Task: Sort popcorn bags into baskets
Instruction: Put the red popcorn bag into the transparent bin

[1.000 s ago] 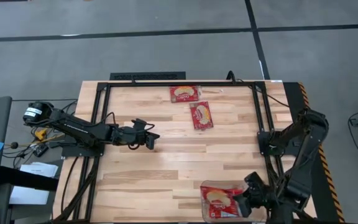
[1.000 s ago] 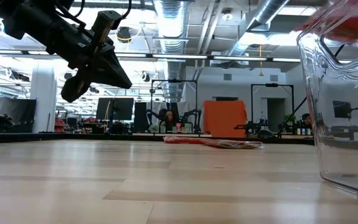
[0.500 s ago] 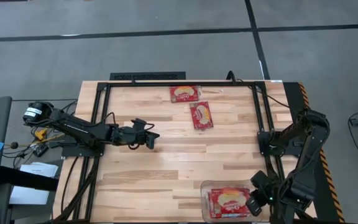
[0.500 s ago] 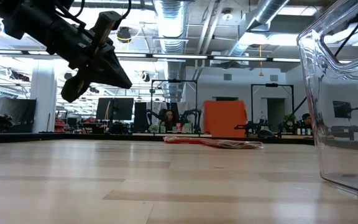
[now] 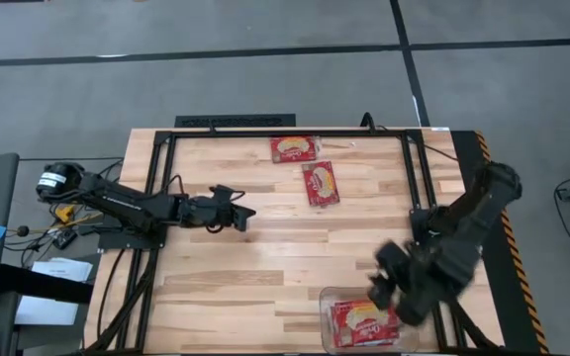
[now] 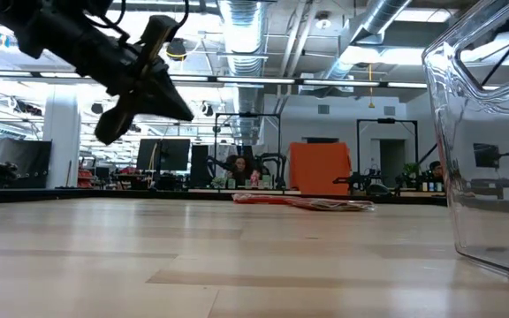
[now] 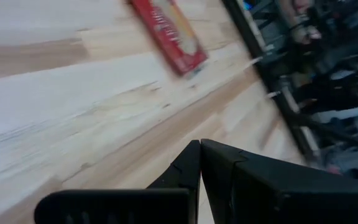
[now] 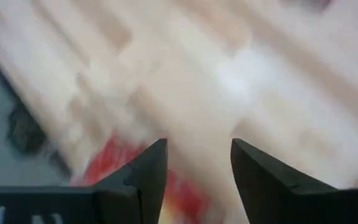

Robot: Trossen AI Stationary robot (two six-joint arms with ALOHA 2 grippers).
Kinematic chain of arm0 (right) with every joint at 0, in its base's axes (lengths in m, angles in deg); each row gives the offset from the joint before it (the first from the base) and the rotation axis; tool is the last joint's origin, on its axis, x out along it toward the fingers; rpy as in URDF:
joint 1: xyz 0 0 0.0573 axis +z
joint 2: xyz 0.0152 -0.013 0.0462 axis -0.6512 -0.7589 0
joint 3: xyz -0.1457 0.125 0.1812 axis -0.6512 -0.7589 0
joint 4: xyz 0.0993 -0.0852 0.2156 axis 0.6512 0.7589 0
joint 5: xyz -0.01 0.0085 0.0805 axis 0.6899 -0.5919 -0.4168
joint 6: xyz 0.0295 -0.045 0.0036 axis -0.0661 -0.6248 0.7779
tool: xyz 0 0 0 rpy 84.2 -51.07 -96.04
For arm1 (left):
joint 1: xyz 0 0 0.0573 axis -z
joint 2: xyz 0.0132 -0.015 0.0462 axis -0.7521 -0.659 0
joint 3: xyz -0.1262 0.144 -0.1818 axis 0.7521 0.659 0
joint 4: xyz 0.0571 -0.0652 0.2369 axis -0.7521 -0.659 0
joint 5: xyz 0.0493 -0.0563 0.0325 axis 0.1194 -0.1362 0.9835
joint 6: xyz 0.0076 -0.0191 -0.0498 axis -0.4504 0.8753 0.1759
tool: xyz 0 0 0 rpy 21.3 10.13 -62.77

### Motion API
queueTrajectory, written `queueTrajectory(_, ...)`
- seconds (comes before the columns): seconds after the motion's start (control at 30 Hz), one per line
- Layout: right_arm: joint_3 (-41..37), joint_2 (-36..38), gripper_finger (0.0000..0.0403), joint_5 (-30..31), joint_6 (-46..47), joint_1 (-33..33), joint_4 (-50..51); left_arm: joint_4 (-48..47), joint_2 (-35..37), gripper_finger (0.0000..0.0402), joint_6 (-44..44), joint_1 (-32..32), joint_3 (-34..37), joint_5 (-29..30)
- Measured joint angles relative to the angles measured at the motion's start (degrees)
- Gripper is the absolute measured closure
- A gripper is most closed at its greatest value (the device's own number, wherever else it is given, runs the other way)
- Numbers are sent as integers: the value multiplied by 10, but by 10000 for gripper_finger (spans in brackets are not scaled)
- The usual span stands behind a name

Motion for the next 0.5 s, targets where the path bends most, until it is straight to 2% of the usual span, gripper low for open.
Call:
queueTrajectory(0.17, 0, 51, 181, 8, -136, -143, 28, -6, -5, 401, -40, -63, -50, -46)
queueTrajectory(0.27, 0, 80, 173, 3, -208, -229, 31, -5, -44, 401, -100, -116, -106, -83)
queueTrajectory(0.5, -47, 159, 172, -14, -319, -383, -32, 26, -278, 401, -199, -203, -277, -272)
